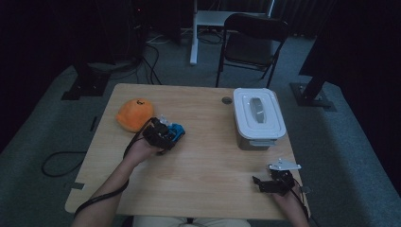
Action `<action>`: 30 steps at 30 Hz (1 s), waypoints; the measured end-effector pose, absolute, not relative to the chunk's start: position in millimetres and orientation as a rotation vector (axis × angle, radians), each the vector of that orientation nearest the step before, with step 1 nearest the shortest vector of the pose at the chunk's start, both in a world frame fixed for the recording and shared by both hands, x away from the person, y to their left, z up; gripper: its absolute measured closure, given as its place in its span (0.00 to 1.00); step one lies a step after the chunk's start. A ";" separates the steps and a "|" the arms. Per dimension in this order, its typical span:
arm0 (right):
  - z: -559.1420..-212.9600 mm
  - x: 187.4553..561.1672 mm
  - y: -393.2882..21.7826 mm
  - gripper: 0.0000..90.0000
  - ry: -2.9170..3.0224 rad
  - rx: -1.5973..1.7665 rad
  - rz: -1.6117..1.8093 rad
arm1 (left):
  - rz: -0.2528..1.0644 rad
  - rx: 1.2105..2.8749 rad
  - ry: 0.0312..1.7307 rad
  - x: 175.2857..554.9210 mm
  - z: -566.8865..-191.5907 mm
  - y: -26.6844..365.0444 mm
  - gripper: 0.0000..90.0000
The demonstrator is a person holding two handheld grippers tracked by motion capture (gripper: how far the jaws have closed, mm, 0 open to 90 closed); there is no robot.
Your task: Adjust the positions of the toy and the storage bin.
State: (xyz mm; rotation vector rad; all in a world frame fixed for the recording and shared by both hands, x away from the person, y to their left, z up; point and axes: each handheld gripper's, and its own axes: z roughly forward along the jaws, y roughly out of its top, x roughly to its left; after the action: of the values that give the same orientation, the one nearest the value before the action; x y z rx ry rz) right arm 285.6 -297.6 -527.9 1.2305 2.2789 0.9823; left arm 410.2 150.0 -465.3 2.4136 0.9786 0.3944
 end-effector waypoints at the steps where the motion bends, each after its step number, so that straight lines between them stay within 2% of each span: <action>1: -528.0 285.6 -297.6 0.13 2.279 1.231 0.982 | 0.396 2.417 0.967 405.2 -465.3 151.2 0.29; 14: -528.0 285.6 -297.6 0.13 2.279 1.230 0.982 | 0.402 2.459 0.903 354.5 -466.5 165.9 0.29; 21: -527.9 285.6 -297.7 0.13 2.279 1.231 0.982 | 0.366 2.476 0.816 321.8 -470.8 180.7 0.29; 30: -527.9 285.6 -297.9 0.14 2.275 1.232 0.983 | 0.357 2.499 0.810 293.5 -479.7 213.7 0.29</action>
State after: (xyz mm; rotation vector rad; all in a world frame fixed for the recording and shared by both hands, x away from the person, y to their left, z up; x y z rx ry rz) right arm 285.6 -297.9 -527.9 1.2322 2.2752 0.9831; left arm 293.5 213.7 -479.7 2.4986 0.8097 0.3574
